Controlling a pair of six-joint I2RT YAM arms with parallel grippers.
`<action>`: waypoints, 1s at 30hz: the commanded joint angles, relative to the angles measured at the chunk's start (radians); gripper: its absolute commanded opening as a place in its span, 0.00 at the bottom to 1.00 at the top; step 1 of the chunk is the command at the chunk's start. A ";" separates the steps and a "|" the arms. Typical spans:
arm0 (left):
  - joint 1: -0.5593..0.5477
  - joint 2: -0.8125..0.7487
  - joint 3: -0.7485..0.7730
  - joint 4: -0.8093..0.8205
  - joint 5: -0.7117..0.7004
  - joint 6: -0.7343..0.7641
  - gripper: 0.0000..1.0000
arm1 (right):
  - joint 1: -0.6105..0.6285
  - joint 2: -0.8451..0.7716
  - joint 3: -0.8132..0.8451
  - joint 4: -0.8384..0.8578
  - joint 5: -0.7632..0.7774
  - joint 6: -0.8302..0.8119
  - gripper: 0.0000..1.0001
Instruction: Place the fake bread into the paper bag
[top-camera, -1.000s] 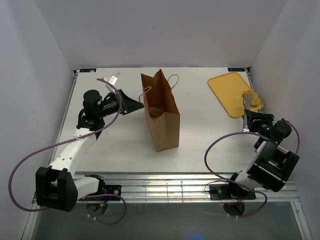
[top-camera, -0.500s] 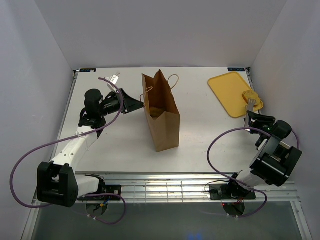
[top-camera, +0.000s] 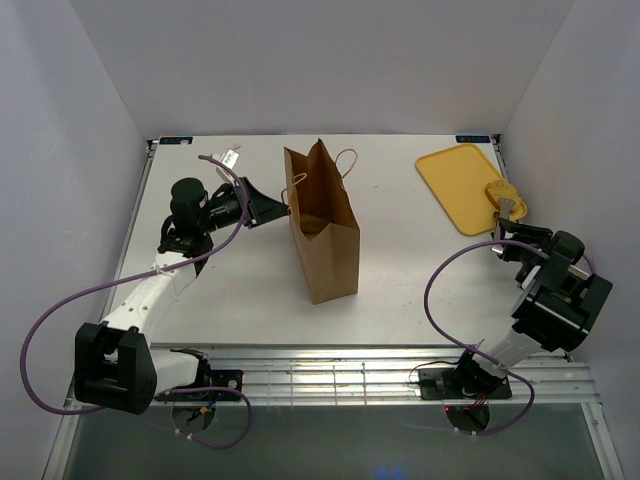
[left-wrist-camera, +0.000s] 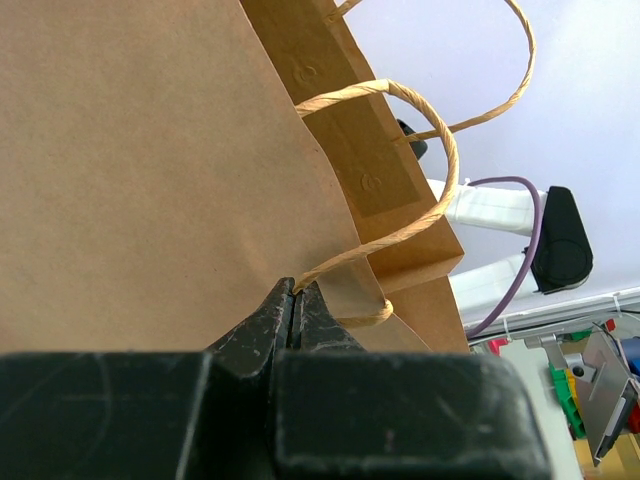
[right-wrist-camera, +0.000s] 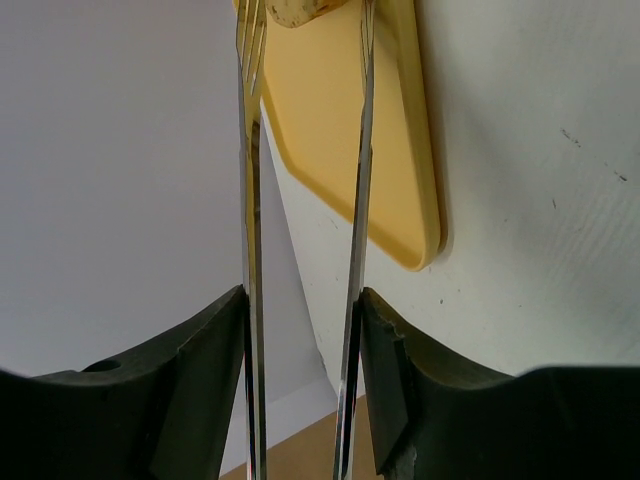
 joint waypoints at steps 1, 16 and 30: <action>-0.007 0.002 0.012 -0.016 -0.015 0.016 0.00 | 0.025 0.029 0.060 0.018 0.006 0.018 0.53; -0.010 0.013 0.018 -0.016 -0.017 0.018 0.00 | 0.055 0.110 0.115 0.024 0.083 0.032 0.53; -0.010 0.013 0.018 -0.016 -0.023 0.016 0.00 | 0.054 0.142 0.103 0.083 0.053 0.043 0.29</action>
